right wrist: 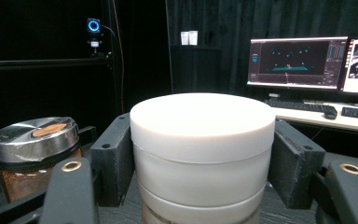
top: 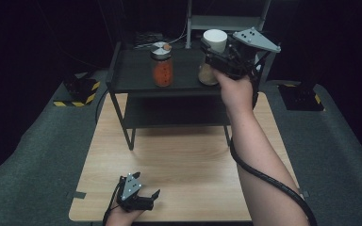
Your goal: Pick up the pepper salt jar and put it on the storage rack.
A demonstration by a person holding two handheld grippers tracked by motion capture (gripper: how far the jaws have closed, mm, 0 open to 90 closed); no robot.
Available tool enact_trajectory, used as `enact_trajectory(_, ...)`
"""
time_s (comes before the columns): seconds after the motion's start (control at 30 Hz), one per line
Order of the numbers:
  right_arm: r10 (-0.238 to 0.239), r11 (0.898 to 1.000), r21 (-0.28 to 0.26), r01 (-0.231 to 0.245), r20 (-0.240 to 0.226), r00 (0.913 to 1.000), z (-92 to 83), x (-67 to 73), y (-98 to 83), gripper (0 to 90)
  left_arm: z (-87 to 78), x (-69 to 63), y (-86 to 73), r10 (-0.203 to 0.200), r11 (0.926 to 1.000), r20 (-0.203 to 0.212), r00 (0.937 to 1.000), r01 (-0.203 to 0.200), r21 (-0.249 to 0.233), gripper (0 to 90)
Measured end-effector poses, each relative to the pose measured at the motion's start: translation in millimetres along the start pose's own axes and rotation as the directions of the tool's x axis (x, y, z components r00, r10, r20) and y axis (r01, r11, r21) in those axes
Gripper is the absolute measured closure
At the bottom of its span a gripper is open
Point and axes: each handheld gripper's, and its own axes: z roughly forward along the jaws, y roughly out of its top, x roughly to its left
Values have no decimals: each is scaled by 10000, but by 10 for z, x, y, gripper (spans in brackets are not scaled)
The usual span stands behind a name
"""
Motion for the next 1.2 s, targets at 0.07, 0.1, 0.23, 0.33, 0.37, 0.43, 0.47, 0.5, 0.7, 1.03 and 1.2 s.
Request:
enact_trajectory(0.07, 18, 10000, -19, -18, 2, 10000, -7, -5, -6, 326, -1, -3, 0, 20, 10000, -8, 10000, -20, -2, 4)
enact_trajectory(0.1, -1, 10000, -25, 1, 1, 10000, -9, -7, -8, 326, 0, -4, -1, 25, 10000, -10, 10000, -25, -4, 4)
enact_trajectory(0.23, -15, 10000, -42, 15, 2, 10000, -13, -8, -15, 325, 0, -4, 2, 52, 10000, -16, 10000, -52, 8, 4)
enact_trajectory(0.33, -82, 10000, 1, 82, 7, 10000, -8, -6, -3, 324, 0, -3, 1, 29, 10000, -3, 10000, -29, 4, 4)
enact_trajectory(0.37, -94, 10000, 7, 94, 9, 10000, -6, -5, -2, 324, 0, -3, -1, 20, 10000, -8, 10000, -20, -4, 4)
enact_trajectory(0.43, -94, 10000, 22, 93, 18, 10000, -5, -2, 1, 324, -1, -5, -2, 24, 10000, -11, 10000, -24, -10, 4)
enact_trajectory(0.47, -88, 10000, 32, 88, 24, 10000, -5, 0, 3, 324, -1, -5, -2, 24, 10000, -11, 10000, -24, -10, 4)
enact_trajectory(0.5, -88, 10000, 32, 88, 24, 10000, -5, 0, 3, 324, -1, -6, -2, 31, 10000, -17, 10000, -31, -9, 4)
enact_trajectory(0.7, -64, 9999, 150, 63, 82, 9999, -8, 19, 29, 305, -1, -2, -3, 27, 10000, 7, 10000, -27, -16, 4)
enact_trajectory(1.03, 144, 9996, 247, -144, 3, 9999, -50, 11, 42, 136, -1, -7, 3, 108, 9999, -21, 9999, -108, 10, 4)
enact_trajectory(1.2, -32, 9997, 244, 28, 132, 9999, -79, 60, 37, 0, 0, -14, 4, 99, 9999, -38, 9999, -99, 19, 4)
